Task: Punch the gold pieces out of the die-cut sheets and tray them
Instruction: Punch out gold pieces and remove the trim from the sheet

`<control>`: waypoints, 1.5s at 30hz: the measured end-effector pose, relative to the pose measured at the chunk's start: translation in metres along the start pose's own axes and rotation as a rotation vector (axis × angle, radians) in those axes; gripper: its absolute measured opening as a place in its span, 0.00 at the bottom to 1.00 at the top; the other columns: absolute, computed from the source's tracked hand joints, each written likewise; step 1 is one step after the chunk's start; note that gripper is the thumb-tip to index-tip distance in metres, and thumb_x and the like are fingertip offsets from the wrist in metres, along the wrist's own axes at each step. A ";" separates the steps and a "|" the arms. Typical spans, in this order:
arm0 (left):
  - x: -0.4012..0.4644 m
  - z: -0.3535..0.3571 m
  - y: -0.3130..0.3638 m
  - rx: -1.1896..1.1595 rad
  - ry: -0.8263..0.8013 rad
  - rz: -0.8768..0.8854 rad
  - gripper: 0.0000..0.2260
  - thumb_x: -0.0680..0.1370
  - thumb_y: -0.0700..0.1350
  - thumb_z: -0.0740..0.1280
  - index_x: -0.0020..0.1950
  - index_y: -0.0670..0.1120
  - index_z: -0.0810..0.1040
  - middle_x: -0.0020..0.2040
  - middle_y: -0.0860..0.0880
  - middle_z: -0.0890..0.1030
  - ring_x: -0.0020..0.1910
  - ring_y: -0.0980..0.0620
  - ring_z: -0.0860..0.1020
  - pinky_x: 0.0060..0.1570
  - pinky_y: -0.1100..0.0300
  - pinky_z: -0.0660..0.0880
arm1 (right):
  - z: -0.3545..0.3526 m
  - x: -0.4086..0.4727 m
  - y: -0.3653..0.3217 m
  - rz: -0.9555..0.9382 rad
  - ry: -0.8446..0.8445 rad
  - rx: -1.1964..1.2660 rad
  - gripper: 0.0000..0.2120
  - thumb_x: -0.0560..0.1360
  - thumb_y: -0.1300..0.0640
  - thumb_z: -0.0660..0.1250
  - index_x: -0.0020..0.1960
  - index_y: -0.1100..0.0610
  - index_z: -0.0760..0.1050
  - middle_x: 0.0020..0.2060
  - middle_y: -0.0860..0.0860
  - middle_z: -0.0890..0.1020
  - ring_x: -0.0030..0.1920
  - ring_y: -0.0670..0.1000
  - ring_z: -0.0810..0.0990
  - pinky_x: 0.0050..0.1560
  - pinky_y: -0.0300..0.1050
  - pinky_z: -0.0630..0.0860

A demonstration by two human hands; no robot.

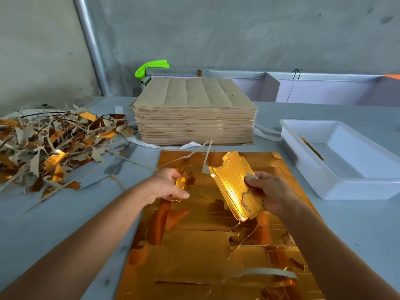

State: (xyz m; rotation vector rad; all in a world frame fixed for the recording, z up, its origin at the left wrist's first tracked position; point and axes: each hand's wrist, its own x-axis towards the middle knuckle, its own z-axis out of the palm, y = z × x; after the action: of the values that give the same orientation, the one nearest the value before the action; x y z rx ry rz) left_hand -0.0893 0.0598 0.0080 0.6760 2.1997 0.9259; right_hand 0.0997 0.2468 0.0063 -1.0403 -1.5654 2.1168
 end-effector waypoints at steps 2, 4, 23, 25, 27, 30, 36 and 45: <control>-0.004 0.002 -0.002 0.075 0.002 -0.026 0.30 0.67 0.33 0.76 0.66 0.43 0.70 0.57 0.43 0.78 0.52 0.47 0.80 0.45 0.57 0.80 | 0.003 -0.003 0.001 0.022 -0.070 0.045 0.07 0.73 0.65 0.67 0.51 0.62 0.76 0.42 0.59 0.81 0.40 0.57 0.80 0.38 0.51 0.78; -0.006 0.004 -0.003 0.045 0.009 -0.007 0.26 0.67 0.30 0.74 0.63 0.40 0.73 0.52 0.43 0.81 0.50 0.47 0.81 0.49 0.54 0.80 | 0.007 -0.006 0.000 0.010 -0.133 0.015 0.09 0.72 0.65 0.67 0.53 0.62 0.77 0.43 0.59 0.82 0.41 0.56 0.81 0.39 0.50 0.78; -0.017 0.001 0.018 -0.304 0.022 0.338 0.02 0.73 0.39 0.71 0.41 0.44 0.80 0.34 0.52 0.82 0.34 0.58 0.80 0.33 0.66 0.75 | 0.046 -0.030 -0.014 -0.603 -0.373 -0.923 0.06 0.74 0.64 0.69 0.41 0.55 0.80 0.37 0.45 0.79 0.37 0.38 0.77 0.36 0.29 0.71; -0.016 0.004 0.018 -0.401 0.028 0.296 0.03 0.73 0.39 0.70 0.40 0.45 0.80 0.34 0.52 0.83 0.33 0.58 0.80 0.31 0.66 0.75 | 0.044 -0.029 -0.012 -0.577 -0.355 -0.888 0.04 0.74 0.63 0.69 0.42 0.56 0.80 0.36 0.46 0.78 0.35 0.39 0.75 0.34 0.30 0.70; -0.017 0.007 0.019 -0.485 0.060 0.253 0.03 0.74 0.39 0.70 0.40 0.44 0.80 0.34 0.51 0.83 0.32 0.57 0.81 0.31 0.65 0.76 | 0.041 -0.030 -0.010 -0.523 -0.323 -0.828 0.03 0.74 0.63 0.69 0.43 0.57 0.80 0.36 0.47 0.77 0.35 0.42 0.74 0.35 0.32 0.68; -0.016 0.006 0.020 -0.446 0.100 0.231 0.03 0.76 0.41 0.69 0.43 0.44 0.81 0.37 0.49 0.84 0.37 0.54 0.81 0.37 0.62 0.78 | 0.039 -0.031 -0.007 -0.548 -0.280 -0.923 0.09 0.73 0.63 0.70 0.39 0.50 0.78 0.37 0.42 0.77 0.39 0.41 0.76 0.38 0.31 0.70; -0.015 0.013 0.028 -0.249 0.064 0.237 0.05 0.71 0.48 0.73 0.42 0.48 0.82 0.39 0.52 0.82 0.43 0.52 0.79 0.44 0.57 0.72 | 0.050 -0.032 -0.011 -0.643 -0.308 -1.020 0.05 0.73 0.63 0.71 0.44 0.53 0.82 0.36 0.39 0.78 0.38 0.38 0.76 0.39 0.26 0.71; -0.009 0.005 0.013 -0.435 0.278 0.235 0.04 0.76 0.38 0.68 0.41 0.41 0.79 0.33 0.47 0.82 0.28 0.56 0.80 0.26 0.65 0.75 | 0.031 -0.022 -0.006 -0.362 -0.190 -0.534 0.05 0.72 0.65 0.70 0.40 0.57 0.81 0.29 0.44 0.80 0.30 0.39 0.76 0.31 0.31 0.72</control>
State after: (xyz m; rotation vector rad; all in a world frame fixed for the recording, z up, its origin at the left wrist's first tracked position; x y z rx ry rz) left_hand -0.0774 0.0637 0.0186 0.6298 2.0676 1.6453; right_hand 0.0920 0.2129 0.0240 -0.6312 -2.2886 1.6274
